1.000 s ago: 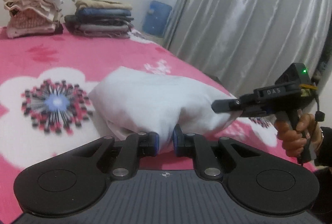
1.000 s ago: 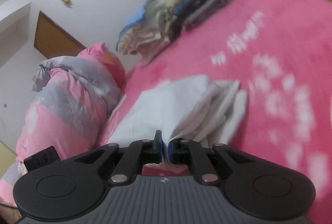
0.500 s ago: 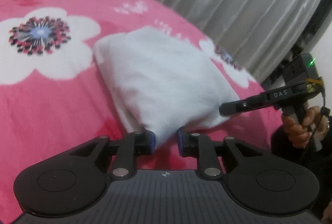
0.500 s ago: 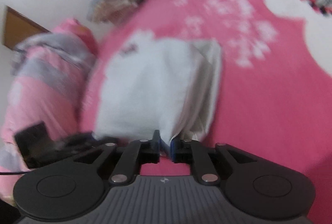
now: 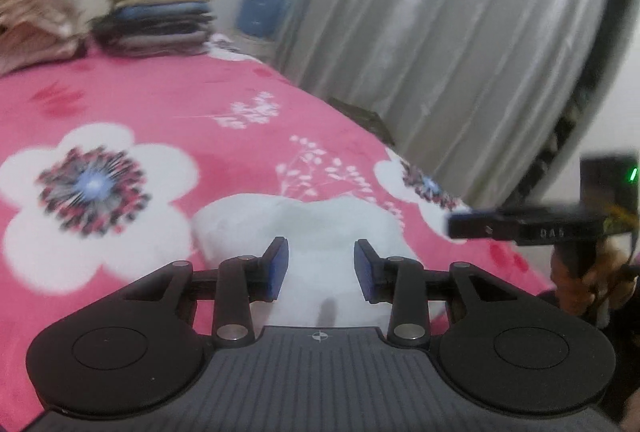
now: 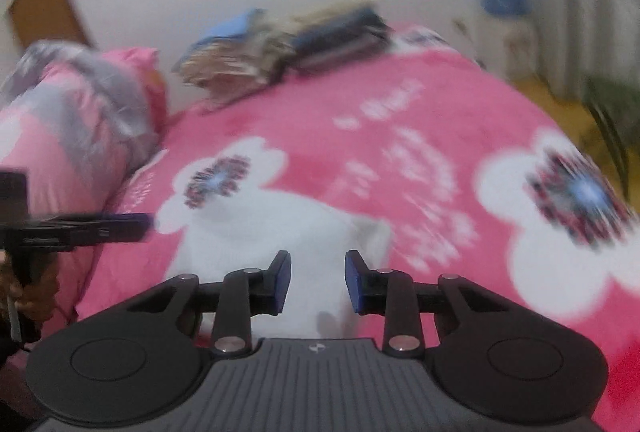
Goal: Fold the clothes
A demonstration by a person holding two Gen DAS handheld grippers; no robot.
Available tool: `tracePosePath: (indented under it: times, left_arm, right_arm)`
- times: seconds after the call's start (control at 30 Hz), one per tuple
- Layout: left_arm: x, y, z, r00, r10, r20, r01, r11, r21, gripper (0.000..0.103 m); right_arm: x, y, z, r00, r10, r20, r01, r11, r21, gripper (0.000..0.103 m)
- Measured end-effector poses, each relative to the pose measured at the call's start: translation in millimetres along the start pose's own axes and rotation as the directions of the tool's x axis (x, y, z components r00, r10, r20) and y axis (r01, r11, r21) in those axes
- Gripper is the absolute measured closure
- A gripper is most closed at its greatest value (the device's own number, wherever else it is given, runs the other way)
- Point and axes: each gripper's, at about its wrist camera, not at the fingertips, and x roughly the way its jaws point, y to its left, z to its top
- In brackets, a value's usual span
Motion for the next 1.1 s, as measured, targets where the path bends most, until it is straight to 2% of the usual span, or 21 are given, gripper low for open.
tracePosePath:
  times: [0.1, 0.17, 0.23, 0.33, 0.37, 0.47, 0.57, 0.63, 0.73, 0.77, 0.83, 0.9, 0.93, 1.0, 1.1]
  left_arm:
    - [37.4, 4.1, -3.0, 0.997, 0.079, -0.018, -0.078, 0.996, 0.04, 0.068]
    - [59.6, 13.2, -4.5, 0.99, 0.14, -0.027, -0.138, 0.989, 0.051, 0.069]
    - [71.6, 21.6, -4.6, 0.985, 0.171, -0.013, -0.17, 0.984, 0.059, 0.069]
    - [79.9, 30.7, -3.1, 0.983, 0.186, -0.002, -0.185, 0.981, 0.059, 0.069]
    - [83.0, 32.9, -3.1, 0.981, 0.192, 0.0, -0.191, 0.98, 0.058, 0.069]
    - [92.6, 38.0, -4.1, 0.983, 0.184, -0.004, -0.184, 0.981, 0.055, 0.068]
    - [89.8, 43.3, -0.4, 0.982, 0.19, 0.015, -0.191, 0.981, 0.02, 0.067]
    - [75.5, 46.6, 4.2, 0.978, 0.202, 0.057, -0.2, 0.979, -0.033, 0.068]
    - [41.5, 48.7, 6.6, 0.97, 0.21, 0.12, -0.199, 0.975, -0.098, 0.068]
    - [32.4, 52.2, 5.5, 0.968, 0.217, 0.124, -0.201, 0.971, -0.131, 0.068]
    - [17.1, 62.0, 1.7, 0.966, 0.231, 0.118, -0.205, 0.958, -0.201, 0.067]
    - [7.1, 74.2, -4.8, 0.963, 0.245, 0.111, -0.209, 0.941, -0.266, 0.067]
    - [3.6, 79.8, -7.8, 0.963, 0.249, 0.106, -0.209, 0.933, -0.292, 0.067]
    - [-0.5, 86.8, -11.5, 0.962, 0.255, 0.1, -0.21, 0.921, -0.328, 0.067]
    - [-7.1, 90.1, -13.6, 0.967, 0.23, 0.108, -0.178, 0.917, -0.356, 0.067]
  right_arm:
    - [45.2, 30.1, 3.4, 1.0, 0.023, -0.004, -0.023, 0.996, -0.086, 0.082]
    - [75.4, 33.0, 0.5, 0.999, -0.039, -0.011, 0.037, 0.987, -0.159, 0.087]
    - [104.7, 35.0, -2.5, 0.995, -0.101, -0.015, 0.095, 0.97, -0.224, 0.089]
    - [124.2, 23.0, -8.2, 0.986, -0.165, -0.018, 0.157, 0.966, -0.205, 0.09]
    - [125.7, 19.1, -9.2, 0.984, -0.177, -0.02, 0.17, 0.966, -0.196, 0.093]
    - [128.3, 13.3, -10.6, 0.98, -0.198, -0.026, 0.19, 0.962, -0.195, 0.093]
    - [138.8, 19.0, -12.1, 0.97, -0.242, -0.016, 0.231, 0.939, -0.255, 0.094]
    - [146.1, 19.6, -8.1, 0.965, -0.264, -0.011, 0.251, 0.931, -0.265, 0.094]
    - [141.4, 14.0, 5.6, 0.962, -0.273, -0.011, 0.265, 0.942, -0.205, 0.093]
    - [136.3, 13.3, 10.3, 0.963, -0.268, -0.005, 0.262, 0.947, -0.184, 0.09]
    - [111.3, 19.6, 18.3, 0.98, -0.194, 0.029, 0.197, 0.967, -0.16, 0.09]
    - [88.2, 35.9, 21.1, 0.998, -0.066, 0.013, 0.068, 0.978, -0.197, 0.09]
    - [80.6, 47.0, 20.0, 1.0, -0.007, -0.016, 0.003, 0.974, -0.226, 0.09]
    - [79.4, 67.5, 14.7, 0.99, 0.089, -0.108, -0.116, 0.953, -0.281, 0.09]
    - [111.3, 85.0, 1.0, 0.978, 0.017, -0.208, -0.097, 0.92, -0.381, 0.092]
